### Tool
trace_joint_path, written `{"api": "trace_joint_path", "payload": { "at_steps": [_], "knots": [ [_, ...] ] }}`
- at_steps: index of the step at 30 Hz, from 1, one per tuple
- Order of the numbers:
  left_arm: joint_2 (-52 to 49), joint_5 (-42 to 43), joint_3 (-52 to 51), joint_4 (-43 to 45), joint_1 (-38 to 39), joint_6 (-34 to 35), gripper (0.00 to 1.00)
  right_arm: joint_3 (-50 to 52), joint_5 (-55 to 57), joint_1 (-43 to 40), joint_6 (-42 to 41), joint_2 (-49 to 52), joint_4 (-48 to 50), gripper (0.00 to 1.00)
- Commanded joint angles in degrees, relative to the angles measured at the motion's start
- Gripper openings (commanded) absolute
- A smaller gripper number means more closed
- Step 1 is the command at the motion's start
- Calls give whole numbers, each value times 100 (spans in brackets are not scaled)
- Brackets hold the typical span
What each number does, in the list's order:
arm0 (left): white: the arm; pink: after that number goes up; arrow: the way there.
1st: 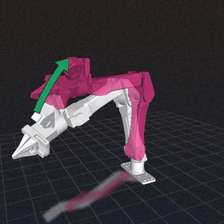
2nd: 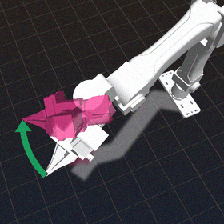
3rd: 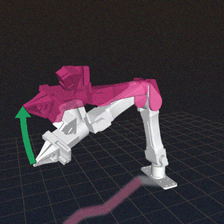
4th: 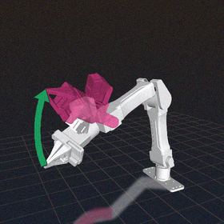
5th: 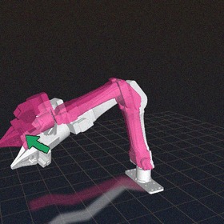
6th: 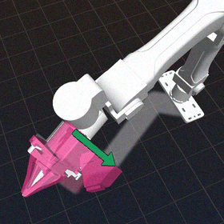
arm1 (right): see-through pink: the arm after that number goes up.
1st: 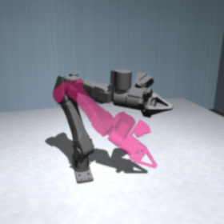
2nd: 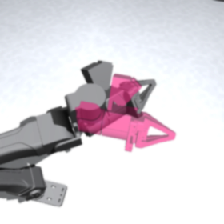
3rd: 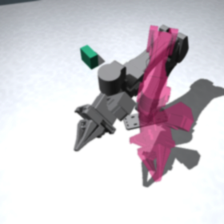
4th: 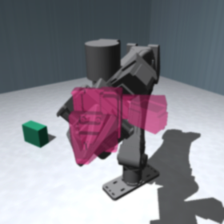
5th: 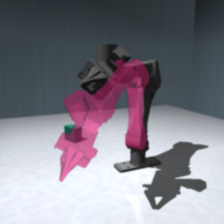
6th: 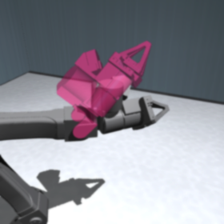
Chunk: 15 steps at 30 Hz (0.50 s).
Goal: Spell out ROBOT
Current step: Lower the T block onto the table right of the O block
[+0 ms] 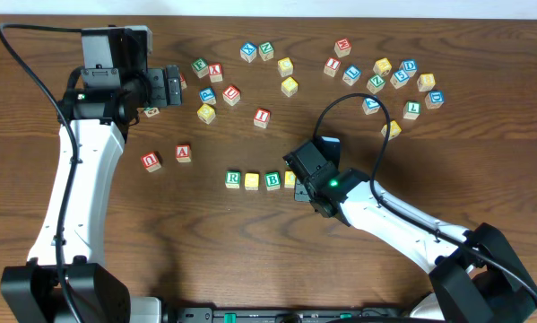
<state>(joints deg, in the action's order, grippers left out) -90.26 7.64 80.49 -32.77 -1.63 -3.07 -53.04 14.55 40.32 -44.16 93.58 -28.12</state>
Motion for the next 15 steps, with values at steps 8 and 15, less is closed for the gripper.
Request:
{"api": "trace_joint_path", "payload": {
  "at_steps": [8,15],
  "knots": [
    [90,74,74,0,-7,-33,98,37,28,24,39,-133,13,45],
    [90,74,74,0,-7,-33,98,37,4,17,400,-133,13,52]
  ]
}}
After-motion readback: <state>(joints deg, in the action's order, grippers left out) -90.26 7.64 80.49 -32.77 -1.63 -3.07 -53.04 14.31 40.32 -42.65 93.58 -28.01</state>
